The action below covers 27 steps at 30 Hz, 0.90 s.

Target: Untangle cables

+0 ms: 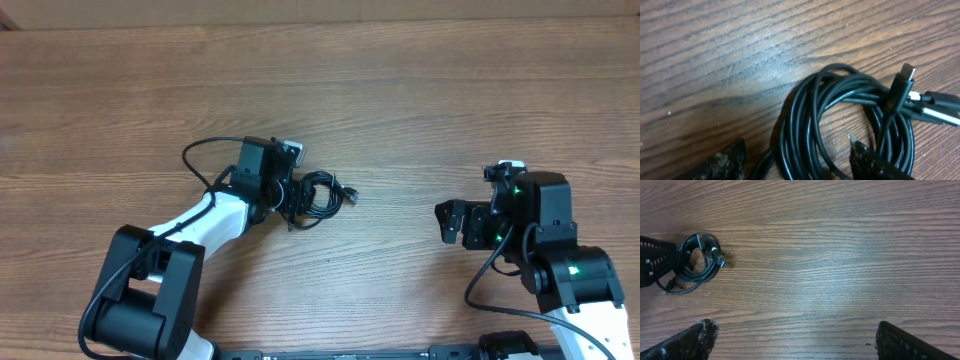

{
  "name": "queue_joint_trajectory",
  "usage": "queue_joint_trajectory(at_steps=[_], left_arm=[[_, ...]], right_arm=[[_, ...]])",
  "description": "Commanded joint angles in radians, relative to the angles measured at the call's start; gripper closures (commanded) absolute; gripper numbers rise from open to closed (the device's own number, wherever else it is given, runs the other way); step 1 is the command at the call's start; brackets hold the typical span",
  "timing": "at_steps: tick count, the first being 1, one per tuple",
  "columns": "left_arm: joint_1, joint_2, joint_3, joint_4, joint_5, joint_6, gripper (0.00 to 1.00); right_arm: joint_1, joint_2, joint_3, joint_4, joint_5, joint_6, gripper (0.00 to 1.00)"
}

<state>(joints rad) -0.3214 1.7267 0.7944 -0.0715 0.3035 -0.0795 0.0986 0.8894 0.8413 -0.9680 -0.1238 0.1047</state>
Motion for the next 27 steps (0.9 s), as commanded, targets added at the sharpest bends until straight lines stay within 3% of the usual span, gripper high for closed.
queue_joint_trajectory(at_steps=[1,7,11,22,25,27], left_arm=[[-0.008,0.018,0.013,0.022,0.011,-0.011,0.35],[-0.036,0.019,0.012,0.024,-0.01,-0.01,0.39],[-0.066,0.019,0.012,0.024,-0.121,-0.009,0.43],[-0.073,0.019,0.012,0.004,-0.15,-0.011,0.67],[-0.073,0.019,0.013,0.002,-0.146,-0.011,0.8],[-0.072,0.018,0.015,0.002,-0.146,-0.01,0.83]], right_arm=[[-0.005,-0.003,0.026,0.005,-0.002,0.004,0.0],[-0.005,-0.003,0.026,0.01,-0.002,0.004,0.0],[-0.005,-0.003,0.026,0.012,-0.002,0.004,0.0],[-0.005,-0.003,0.026,0.012,-0.014,0.004,0.0],[-0.005,-0.003,0.026,0.013,-0.056,0.004,0.0],[-0.005,-0.003,0.026,0.014,-0.071,0.004,0.0]])
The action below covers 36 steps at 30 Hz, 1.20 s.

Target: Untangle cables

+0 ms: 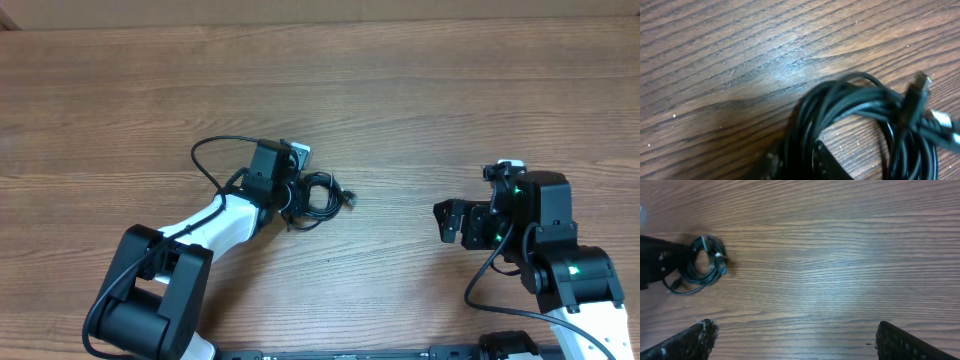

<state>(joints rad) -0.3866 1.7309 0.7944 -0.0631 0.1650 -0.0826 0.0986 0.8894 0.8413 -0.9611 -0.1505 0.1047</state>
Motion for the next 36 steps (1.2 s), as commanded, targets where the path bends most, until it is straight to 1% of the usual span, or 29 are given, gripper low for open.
queue_joint_trajectory(at_steps=[1,4,7,12,17,18,20,21,22,23,27,31,33,36], left_arm=[[-0.007,0.011,0.019,-0.007,-0.006,-0.007,0.85],[-0.007,-0.001,0.04,-0.007,0.029,-0.006,0.87],[-0.007,-0.032,0.1,-0.018,0.101,0.015,0.96],[-0.019,-0.066,0.2,-0.105,0.182,0.094,0.96],[-0.082,-0.071,0.239,-0.215,0.201,0.219,0.96],[-0.113,-0.071,0.239,-0.253,0.192,0.269,0.96],[-0.139,-0.071,0.239,-0.275,0.179,0.298,0.96],[-0.15,-0.071,0.239,-0.277,0.173,0.301,0.96],[-0.159,-0.071,0.239,-0.278,0.172,0.301,0.96],[-0.166,-0.071,0.239,-0.277,0.172,0.301,0.96],[-0.182,-0.071,0.239,-0.277,0.175,0.301,0.96],[-0.185,-0.071,0.239,-0.273,0.197,0.3,0.96],[-0.185,-0.071,0.243,-0.272,0.258,0.3,0.96],[-0.185,-0.071,0.245,-0.261,0.326,0.3,0.96]], right_arm=[[-0.005,-0.003,0.026,0.009,-0.048,0.004,0.0],[-0.005,-0.003,0.026,0.016,-0.054,0.004,0.0],[-0.005,-0.003,0.026,0.053,-0.054,0.004,0.0],[-0.005,-0.002,0.026,0.143,-0.056,0.004,0.0],[-0.005,0.006,0.026,0.242,-0.151,0.004,0.0],[-0.005,0.02,0.026,0.271,-0.195,0.004,0.02],[-0.005,0.042,0.026,0.28,-0.217,0.004,0.09],[-0.005,0.056,0.026,0.276,-0.219,0.004,0.13],[-0.005,0.073,0.026,0.267,-0.222,0.004,0.22],[-0.004,0.089,0.026,0.259,-0.229,0.004,0.27],[-0.004,0.165,0.026,0.224,-0.317,0.004,0.39],[-0.004,0.235,0.024,0.211,-0.352,0.003,0.51],[-0.003,0.284,0.024,0.203,-0.359,0.003,0.54],[-0.003,0.332,0.024,0.207,-0.404,0.003,0.53]])
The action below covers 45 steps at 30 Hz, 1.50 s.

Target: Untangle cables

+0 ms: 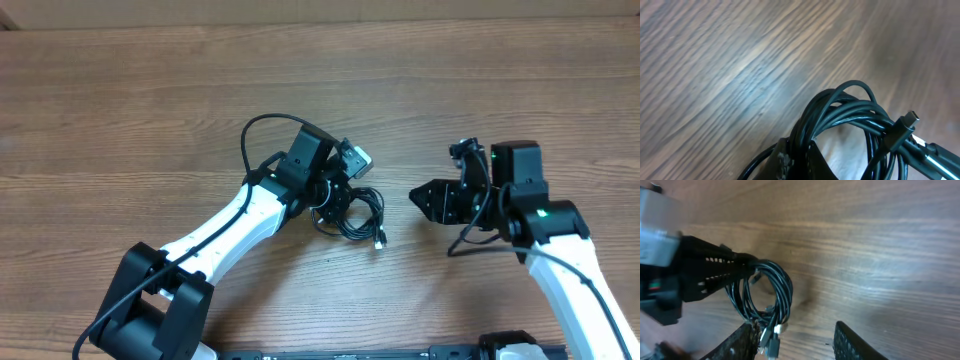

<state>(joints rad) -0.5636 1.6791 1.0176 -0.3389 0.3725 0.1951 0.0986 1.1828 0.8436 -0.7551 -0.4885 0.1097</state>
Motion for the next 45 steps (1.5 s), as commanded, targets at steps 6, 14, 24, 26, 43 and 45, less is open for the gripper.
queue_joint_trajectory(at_steps=[6,14,24,26,43,45], left_arm=[[-0.008,-0.019,0.022,0.042,0.23,0.014,0.96],[-0.008,-0.019,0.022,0.098,0.283,-0.037,0.96],[-0.008,-0.019,0.022,0.161,0.294,-0.079,0.96],[-0.008,-0.019,0.022,0.164,0.294,-0.093,0.96],[0.109,-0.019,0.022,0.172,0.335,-0.181,0.96],[0.12,-0.019,0.022,0.171,0.334,-0.193,0.96]], right_arm=[[-0.003,0.12,0.021,0.016,-0.1,-0.005,0.55],[-0.002,0.137,0.021,0.003,-0.161,-0.005,0.67],[0.039,0.137,0.021,-0.029,-0.161,-0.005,0.67],[0.043,0.137,0.021,-0.029,-0.16,-0.005,0.69],[0.043,0.137,0.021,-0.13,0.208,0.134,0.96],[0.043,0.137,0.021,-0.126,0.208,0.136,0.96]])
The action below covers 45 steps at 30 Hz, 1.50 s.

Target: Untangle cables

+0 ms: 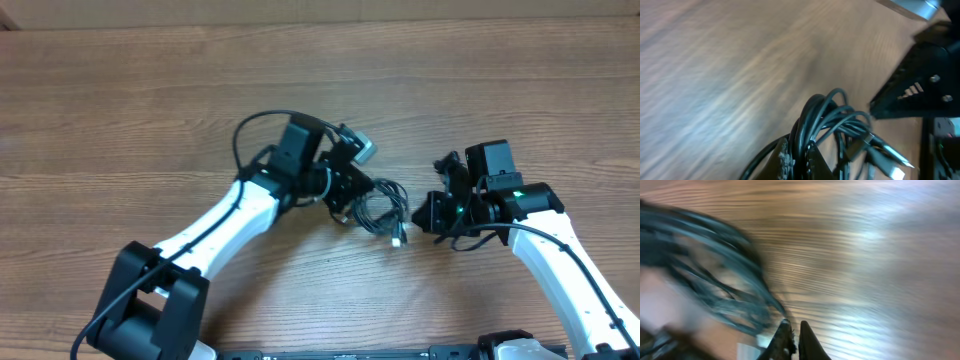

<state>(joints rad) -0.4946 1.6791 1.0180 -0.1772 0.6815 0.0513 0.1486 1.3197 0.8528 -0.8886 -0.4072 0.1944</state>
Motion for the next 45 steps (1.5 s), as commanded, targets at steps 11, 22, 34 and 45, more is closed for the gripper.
queue_joint_trajectory(at_steps=[11,22,34,45], left_arm=[[0.042,-0.019,0.021,0.007,0.034,-0.083,0.96],[0.015,-0.019,0.021,-0.005,0.033,-0.055,0.96],[0.015,-0.019,0.021,0.03,0.099,-0.061,0.96],[0.017,-0.019,0.021,0.03,0.123,-0.066,0.96]], right_arm=[[-0.006,0.0,0.011,0.094,-0.101,0.0,0.76],[-0.006,0.0,0.011,0.187,-0.249,-0.014,0.82],[-0.006,0.0,0.01,0.166,-0.215,-0.021,0.85],[-0.006,0.0,0.01,0.137,-0.12,-0.019,0.96]])
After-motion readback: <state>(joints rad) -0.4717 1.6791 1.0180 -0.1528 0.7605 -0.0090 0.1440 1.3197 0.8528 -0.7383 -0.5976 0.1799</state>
